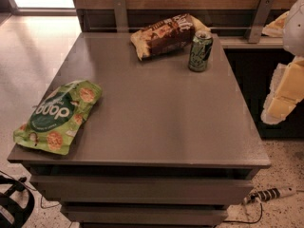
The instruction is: Move green can near green rice chip bag
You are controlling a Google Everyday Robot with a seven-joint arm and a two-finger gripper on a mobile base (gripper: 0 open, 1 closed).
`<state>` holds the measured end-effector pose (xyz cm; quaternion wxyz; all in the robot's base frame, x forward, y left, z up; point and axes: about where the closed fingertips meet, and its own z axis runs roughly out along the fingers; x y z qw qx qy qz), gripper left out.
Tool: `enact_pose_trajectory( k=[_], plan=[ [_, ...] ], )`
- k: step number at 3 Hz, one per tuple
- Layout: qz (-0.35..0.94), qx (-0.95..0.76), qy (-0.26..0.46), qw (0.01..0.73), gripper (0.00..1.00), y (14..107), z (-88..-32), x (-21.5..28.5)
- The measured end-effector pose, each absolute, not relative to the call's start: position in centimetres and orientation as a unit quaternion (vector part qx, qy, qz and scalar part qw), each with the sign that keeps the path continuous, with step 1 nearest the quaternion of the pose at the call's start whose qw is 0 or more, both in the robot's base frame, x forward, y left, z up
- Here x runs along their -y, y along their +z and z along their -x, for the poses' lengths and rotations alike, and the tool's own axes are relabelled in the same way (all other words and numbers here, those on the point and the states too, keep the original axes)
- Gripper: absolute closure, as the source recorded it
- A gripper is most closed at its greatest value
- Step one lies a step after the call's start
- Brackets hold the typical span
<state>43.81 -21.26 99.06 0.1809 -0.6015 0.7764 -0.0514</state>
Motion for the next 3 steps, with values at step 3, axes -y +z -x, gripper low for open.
enact_pose_trajectory(
  k=[3],
  plan=[
    [0.575, -0.786, -0.024, 0.225, 0.00, 99.4, -47.6, 23.0]
  ],
)
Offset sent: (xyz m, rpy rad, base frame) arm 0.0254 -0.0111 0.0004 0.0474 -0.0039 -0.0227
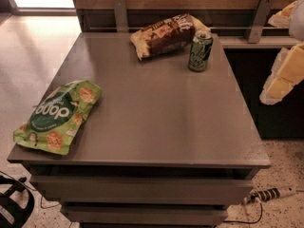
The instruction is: Move green can near green rice chip bag
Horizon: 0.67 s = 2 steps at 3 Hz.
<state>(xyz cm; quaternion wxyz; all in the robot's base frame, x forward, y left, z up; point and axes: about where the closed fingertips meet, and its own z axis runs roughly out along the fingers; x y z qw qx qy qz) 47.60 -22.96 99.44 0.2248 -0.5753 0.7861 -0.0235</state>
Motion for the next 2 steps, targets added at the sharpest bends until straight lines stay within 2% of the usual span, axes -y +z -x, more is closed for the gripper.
enact_pose_trajectory(
  k=[2],
  plan=[
    [0.502, -0.787, 0.067, 0.352, 0.00, 98.5, -54.6, 25.1]
  ],
)
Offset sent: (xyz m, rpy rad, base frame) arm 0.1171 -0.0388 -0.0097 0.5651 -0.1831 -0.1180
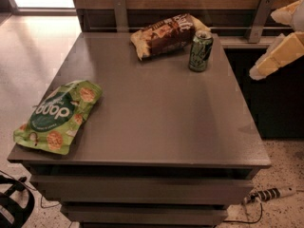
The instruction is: Move green can near green rice chip bag
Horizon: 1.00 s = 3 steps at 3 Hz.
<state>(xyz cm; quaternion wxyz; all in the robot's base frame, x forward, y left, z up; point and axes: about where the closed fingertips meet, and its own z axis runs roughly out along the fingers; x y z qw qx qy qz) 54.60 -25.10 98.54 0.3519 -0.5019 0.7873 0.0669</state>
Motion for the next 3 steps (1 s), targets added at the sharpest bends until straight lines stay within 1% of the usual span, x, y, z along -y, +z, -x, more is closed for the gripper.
enact_pose_trajectory(
  k=[1, 2, 3],
  plan=[
    [0.479, -0.773, 0.109, 0.402, 0.00, 97.9, -57.7, 25.0],
    [0.468, -0.759, 0.132, 0.433, 0.00, 96.8, -60.4, 24.4],
    [0.455, -0.755, 0.143, 0.450, 0.00, 95.3, -62.7, 23.3]
  ],
)
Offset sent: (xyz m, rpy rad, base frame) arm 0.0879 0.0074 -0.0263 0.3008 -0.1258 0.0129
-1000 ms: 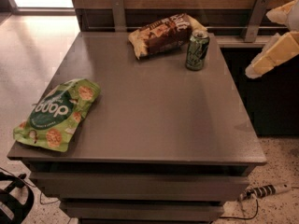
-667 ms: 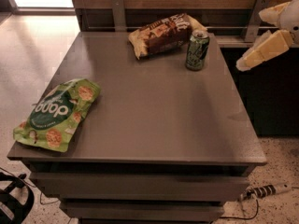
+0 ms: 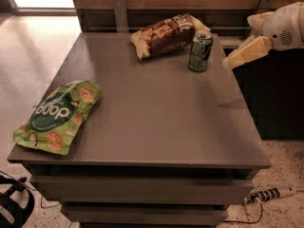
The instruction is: Move green can near green rice chip bag
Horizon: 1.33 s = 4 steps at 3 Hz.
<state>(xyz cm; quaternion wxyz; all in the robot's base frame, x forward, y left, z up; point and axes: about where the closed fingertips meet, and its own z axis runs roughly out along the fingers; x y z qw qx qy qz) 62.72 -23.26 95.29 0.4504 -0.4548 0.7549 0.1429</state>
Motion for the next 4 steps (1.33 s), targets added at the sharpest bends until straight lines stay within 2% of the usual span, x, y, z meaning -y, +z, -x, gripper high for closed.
enact_pose_trajectory(
  k=[2, 4],
  plan=[
    [0.442, -0.753, 0.158, 0.461, 0.00, 94.7, -63.5, 23.1],
    [0.400, -0.728, 0.192, 0.522, 0.00, 93.4, -67.5, 22.8]
  ],
)
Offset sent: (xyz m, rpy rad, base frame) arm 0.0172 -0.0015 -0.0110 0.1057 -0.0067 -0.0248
